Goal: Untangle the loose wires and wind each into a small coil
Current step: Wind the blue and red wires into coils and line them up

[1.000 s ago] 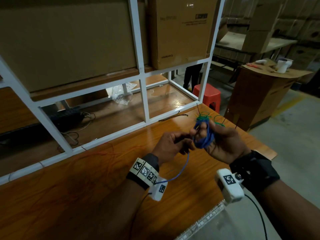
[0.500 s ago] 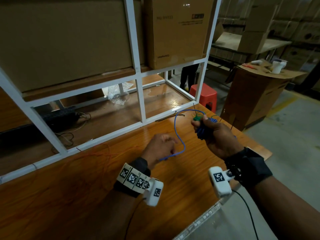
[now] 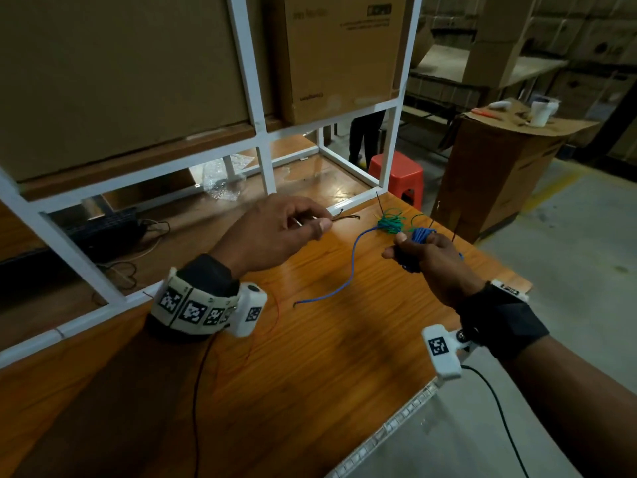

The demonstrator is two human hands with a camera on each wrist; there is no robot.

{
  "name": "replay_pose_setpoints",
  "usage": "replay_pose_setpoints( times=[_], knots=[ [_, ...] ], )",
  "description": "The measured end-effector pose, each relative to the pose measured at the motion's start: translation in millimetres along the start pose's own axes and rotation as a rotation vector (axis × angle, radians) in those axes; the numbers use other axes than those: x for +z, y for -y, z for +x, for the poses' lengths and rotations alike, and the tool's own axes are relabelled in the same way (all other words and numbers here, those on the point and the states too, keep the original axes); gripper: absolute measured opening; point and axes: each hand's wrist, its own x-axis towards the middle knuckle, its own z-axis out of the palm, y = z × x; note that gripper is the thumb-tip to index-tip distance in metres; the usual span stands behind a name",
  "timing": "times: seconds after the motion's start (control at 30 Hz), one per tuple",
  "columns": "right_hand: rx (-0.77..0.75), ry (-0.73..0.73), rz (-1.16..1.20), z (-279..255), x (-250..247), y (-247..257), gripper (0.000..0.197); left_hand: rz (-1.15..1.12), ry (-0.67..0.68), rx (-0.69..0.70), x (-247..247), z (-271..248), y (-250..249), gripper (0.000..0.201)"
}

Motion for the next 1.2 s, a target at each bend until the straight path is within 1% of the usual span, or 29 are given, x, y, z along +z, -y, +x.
replay_pose_setpoints(
  times=[0.07,0.1,0.17,0.3,0.33,0.4,0.47,0.5,0.53,0.57,0.63,0.67,0.73,0.87,0.93,0.97,1.03,1.1,1.13,1.2],
  knots=[
    [0.015,-0.034,0.011,0,-6,-1,0.022,-0.099,-0.015,0.012,-4,4,-8,0.017],
    [0.034,-0.018,0.03,0,-8,-2,0.022,-0.128,-0.02,0.007,1,9,-9,0.016],
    [0.063,0.052,0.057,-1,-6,-2,0.022,-0.101,0.004,-0.017,25,26,-2,0.018],
    [0.059,0.148,0.053,-7,0,-1,0.021,0.016,0.068,-0.105,86,51,35,0.038],
    [0.064,0.171,0.051,-9,0,-2,0.021,0.016,0.082,-0.1,97,53,44,0.038],
    [0.076,0.211,0.086,-13,-1,-3,0.022,-0.101,0.075,-0.078,110,51,53,0.029],
    [0.1,0.244,0.169,-15,-6,-4,0.02,-0.224,0.03,-0.054,113,50,57,0.022],
    [0.113,0.269,0.194,-15,-9,-6,0.021,-0.244,-0.001,-0.036,111,52,58,0.02],
    [0.129,0.314,0.196,-14,-12,-8,0.024,-0.242,-0.027,-0.016,109,54,57,0.018],
    [0.155,0.396,0.191,-13,-14,-11,0.03,-0.236,-0.037,0.009,107,57,55,0.018],
    [0.214,0.608,0.171,-12,-14,-18,0.044,-0.214,-0.013,0.067,105,63,48,0.018],
    [0.22,0.689,0.168,-12,-12,-20,0.046,-0.204,0.003,0.09,106,65,44,0.018],
    [0.187,0.763,0.244,-12,-8,-23,0.042,-0.251,0.009,0.092,108,66,39,0.018],
    [0.099,0.83,0.521,-9,-9,-16,0.028,-0.498,-0.027,-0.051,115,56,40,0.017],
    [0.067,0.79,0.674,-6,-8,-11,0.022,-0.543,0.0,-0.071,125,47,38,0.013],
    [0.053,0.726,0.742,-3,-5,-9,0.02,-0.528,0.026,-0.081,131,42,35,0.015],
    [0.053,0.529,0.815,2,3,-6,0.021,-0.421,0.085,-0.137,143,33,30,0.019],
    [0.017,0.336,0.72,8,12,-7,0.024,-0.405,0.168,-0.23,149,27,28,0.014],
    [-0.007,0.257,0.656,11,16,-11,0.026,-0.423,0.223,-0.287,149,24,27,0.022],
    [-0.031,0.155,0.553,17,21,-23,0.03,-0.495,0.358,-0.395,144,16,26,0.038]
  ],
)
